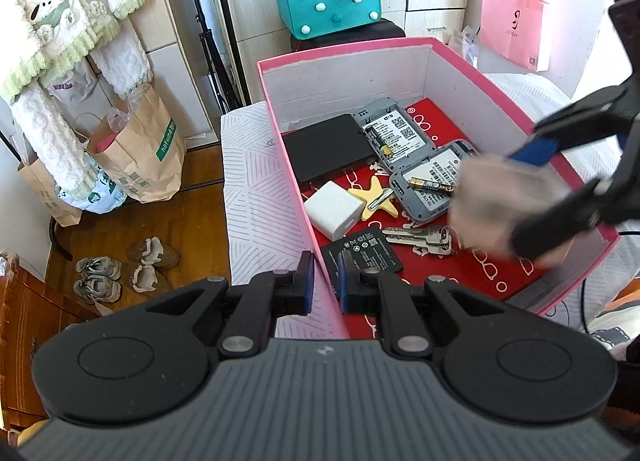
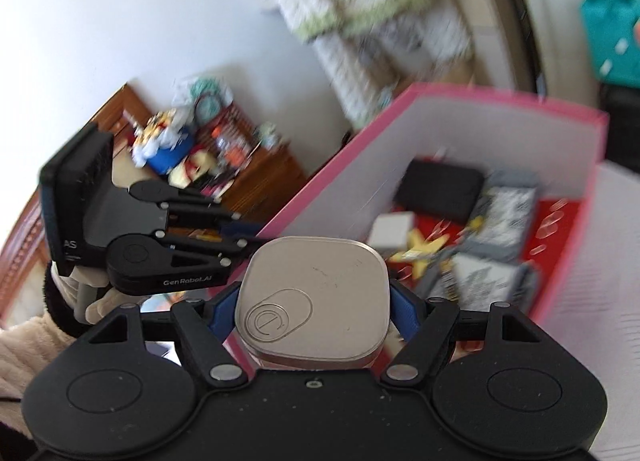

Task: Organize rigid objects
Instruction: 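Carry the beige case into the box, open the right tool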

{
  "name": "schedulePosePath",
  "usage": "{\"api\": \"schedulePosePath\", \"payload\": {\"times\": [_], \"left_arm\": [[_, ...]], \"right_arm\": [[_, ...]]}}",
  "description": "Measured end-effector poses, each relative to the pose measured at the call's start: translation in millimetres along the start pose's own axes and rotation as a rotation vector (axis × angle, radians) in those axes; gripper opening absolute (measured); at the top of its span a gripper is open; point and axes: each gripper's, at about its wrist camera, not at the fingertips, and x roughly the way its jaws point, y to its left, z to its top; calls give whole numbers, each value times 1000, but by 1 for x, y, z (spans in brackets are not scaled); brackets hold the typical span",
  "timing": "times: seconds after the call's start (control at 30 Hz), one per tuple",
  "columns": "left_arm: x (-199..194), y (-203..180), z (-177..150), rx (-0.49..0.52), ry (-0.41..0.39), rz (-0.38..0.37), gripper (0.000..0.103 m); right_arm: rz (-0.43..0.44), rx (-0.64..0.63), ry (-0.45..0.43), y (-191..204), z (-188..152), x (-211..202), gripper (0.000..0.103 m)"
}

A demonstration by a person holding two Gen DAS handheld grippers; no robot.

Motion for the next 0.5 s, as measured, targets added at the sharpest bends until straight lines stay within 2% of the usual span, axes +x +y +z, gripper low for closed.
{"api": "schedulePosePath", "payload": {"times": [0.23,0.4,0.5], "left_arm": [[0,1,0,-3,-3,-5,11],[1,2,-2,-6,-7,-9,11],[2,0,-2,-6,-7,-20,11]], "right_arm": [[9,31,145,1,4,30,79],[-13,97,203,-14,3,32,79],[-28,80,225,-14,3,31,79]]}}
